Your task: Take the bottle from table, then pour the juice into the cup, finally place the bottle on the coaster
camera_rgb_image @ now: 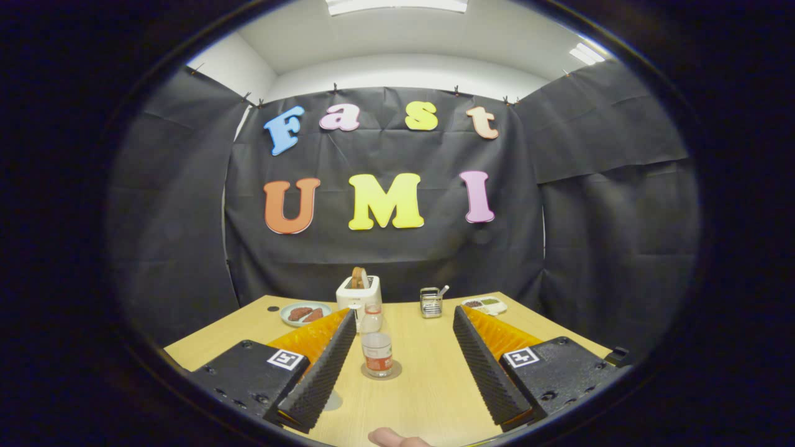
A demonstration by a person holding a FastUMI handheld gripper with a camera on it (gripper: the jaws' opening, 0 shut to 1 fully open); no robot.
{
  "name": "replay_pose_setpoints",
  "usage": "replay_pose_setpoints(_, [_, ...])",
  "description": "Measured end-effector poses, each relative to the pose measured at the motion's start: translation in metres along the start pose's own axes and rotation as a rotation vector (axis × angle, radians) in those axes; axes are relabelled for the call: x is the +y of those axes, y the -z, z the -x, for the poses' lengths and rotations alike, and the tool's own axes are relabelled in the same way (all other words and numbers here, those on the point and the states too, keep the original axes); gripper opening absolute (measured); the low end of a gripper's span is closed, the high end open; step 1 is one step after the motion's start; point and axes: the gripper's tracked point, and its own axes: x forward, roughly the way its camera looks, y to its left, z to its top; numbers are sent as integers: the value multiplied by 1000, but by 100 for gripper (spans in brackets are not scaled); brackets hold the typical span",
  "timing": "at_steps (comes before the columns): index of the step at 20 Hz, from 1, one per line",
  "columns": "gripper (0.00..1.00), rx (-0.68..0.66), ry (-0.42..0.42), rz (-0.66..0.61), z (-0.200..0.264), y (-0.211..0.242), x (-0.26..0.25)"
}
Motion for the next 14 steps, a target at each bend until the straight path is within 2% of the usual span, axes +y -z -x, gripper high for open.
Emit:
replay_pose_setpoints(6, [100, -32, -21, -17, 50, -22, 6])
replay_pose_setpoints(14, [100, -27, -43, -6, 90, -50, 24])
